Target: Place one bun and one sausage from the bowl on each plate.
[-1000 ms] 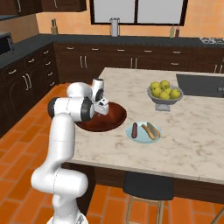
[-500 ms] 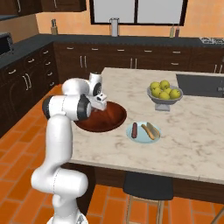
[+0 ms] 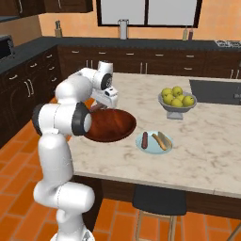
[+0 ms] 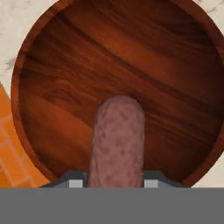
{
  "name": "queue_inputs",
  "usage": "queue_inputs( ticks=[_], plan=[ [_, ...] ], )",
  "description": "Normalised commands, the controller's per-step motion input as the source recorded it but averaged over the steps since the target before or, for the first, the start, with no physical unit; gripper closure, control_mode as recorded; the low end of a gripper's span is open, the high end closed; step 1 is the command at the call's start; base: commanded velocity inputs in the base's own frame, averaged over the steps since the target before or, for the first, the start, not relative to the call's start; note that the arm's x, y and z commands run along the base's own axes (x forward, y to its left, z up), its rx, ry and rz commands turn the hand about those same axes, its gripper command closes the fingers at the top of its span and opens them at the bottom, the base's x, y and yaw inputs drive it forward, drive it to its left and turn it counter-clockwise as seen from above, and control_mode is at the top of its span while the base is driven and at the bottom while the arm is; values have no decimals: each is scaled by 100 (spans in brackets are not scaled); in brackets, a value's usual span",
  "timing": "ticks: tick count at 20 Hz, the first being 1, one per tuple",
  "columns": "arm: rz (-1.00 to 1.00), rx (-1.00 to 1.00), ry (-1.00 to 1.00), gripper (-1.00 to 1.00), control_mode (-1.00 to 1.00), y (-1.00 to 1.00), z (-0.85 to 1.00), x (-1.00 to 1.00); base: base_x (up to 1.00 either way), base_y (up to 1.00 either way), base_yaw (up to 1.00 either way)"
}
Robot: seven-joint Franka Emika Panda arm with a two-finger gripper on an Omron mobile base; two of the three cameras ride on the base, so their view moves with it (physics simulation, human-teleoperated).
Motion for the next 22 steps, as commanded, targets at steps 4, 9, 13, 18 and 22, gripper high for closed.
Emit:
queue_inputs(
  ticks=[4, 9, 13, 18, 22],
  plan=[
    [-27, -5, -21, 100, -100, -1, 99, -95, 0, 0, 0],
    [-24, -8, -12, 100, -100, 0, 49, -37, 0, 0, 0],
    [0, 0, 0, 100, 100, 0, 0, 0, -5, -57, -23],
    [0, 0, 0, 100, 100, 0, 0, 0, -1, -97, -21],
    [0, 0, 0, 100, 100, 0, 0, 0, 0, -100, -10]
  ],
)
